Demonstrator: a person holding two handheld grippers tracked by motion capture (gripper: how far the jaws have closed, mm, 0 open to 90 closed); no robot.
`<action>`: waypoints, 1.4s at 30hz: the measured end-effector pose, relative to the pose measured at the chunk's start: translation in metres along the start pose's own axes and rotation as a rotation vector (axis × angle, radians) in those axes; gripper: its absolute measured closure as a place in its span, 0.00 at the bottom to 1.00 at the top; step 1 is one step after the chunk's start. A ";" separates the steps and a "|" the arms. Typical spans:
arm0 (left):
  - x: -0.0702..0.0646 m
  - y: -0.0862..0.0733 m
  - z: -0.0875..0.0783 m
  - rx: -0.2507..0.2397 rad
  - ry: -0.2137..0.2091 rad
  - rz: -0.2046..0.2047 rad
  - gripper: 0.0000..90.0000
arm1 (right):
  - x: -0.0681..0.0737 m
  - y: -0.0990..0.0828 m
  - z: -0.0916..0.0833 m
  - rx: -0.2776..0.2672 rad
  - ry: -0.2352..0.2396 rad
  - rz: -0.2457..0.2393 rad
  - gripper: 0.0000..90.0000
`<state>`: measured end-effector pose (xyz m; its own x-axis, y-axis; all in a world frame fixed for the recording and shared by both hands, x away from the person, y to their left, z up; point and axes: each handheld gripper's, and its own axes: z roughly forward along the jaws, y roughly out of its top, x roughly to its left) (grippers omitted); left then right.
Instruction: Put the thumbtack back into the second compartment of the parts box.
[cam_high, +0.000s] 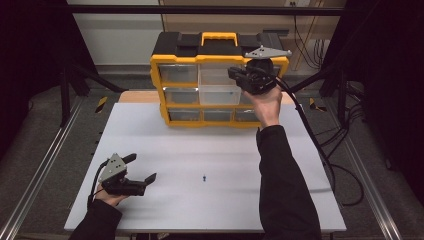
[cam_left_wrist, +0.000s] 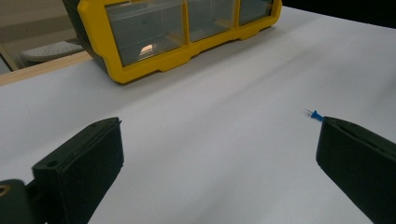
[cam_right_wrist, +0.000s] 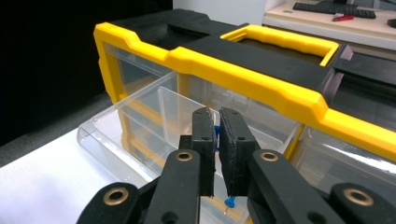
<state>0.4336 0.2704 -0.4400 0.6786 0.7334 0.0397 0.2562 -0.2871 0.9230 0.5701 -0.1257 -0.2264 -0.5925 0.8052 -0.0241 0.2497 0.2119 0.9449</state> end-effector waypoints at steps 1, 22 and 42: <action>0.000 0.000 0.000 -0.001 0.000 0.000 0.01 | 0.000 0.000 0.000 0.000 0.000 0.000 0.95; 0.000 0.000 0.000 -0.003 -0.001 0.000 0.01 | 0.000 -0.005 0.015 0.074 -0.002 -0.013 0.93; 0.000 0.000 -0.001 -0.002 -0.002 -0.001 0.01 | 0.007 -0.005 -0.009 -0.038 -0.023 -0.034 0.37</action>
<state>0.4332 0.2706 -0.4393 0.6800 0.7322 0.0384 0.2549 -0.2852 0.9240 0.5582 -0.1263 -0.2289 -0.5821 0.8107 -0.0631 0.2004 0.2182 0.9551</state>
